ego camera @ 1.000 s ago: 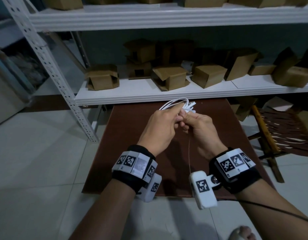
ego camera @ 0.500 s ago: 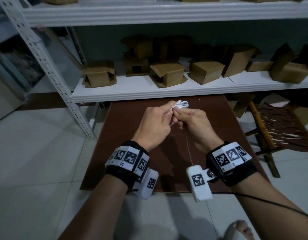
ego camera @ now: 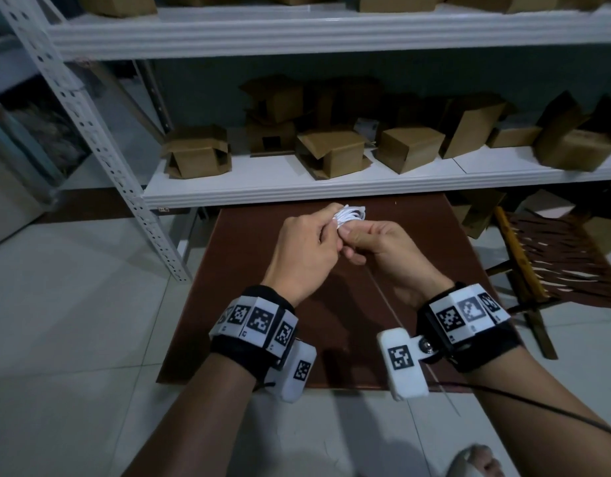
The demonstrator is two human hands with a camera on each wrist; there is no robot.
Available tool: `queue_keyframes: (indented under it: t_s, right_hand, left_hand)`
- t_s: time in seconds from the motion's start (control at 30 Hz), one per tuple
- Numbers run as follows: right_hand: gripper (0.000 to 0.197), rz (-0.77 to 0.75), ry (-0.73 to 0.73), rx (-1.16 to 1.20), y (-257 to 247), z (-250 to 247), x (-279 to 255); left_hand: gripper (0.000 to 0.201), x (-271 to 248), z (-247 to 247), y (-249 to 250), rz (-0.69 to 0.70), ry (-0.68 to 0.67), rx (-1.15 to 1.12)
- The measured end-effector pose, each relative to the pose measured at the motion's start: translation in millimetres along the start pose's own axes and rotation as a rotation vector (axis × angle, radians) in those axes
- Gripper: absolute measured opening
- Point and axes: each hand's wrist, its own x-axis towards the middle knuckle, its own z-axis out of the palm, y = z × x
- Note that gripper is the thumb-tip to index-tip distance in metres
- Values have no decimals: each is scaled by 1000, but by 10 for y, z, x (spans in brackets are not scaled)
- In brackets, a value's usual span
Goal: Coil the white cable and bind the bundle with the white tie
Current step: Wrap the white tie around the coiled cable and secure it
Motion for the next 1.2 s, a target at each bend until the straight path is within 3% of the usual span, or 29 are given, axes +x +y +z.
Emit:
queue_keyframes:
  t_s: [0.3,0.43,0.6,0.7,1.03,1.2]
  right_hand:
    - [21,-102,144,6,76,95,20]
    - [18,-141,151,56,40,89,-2]
    - [2,-76,201,133,11,135,-6]
    - [27,-8,238,152,35,95,30]
    - [9,-87,63,-236,4,11,8]
    - [8,-50,130,-329,78,-14,36]
  left_hand:
    - [45,-10,19,32,10,15,-8]
    - [48,-39,-6,104,112,49,36]
    - [48,-44,-51,61,116,109,29]
    - [46,-26,-94,30,105,166,77]
    - [39,-10,-310,-108,-153,334,122]
    - [40,79,-475,-274,-343,533,-19]
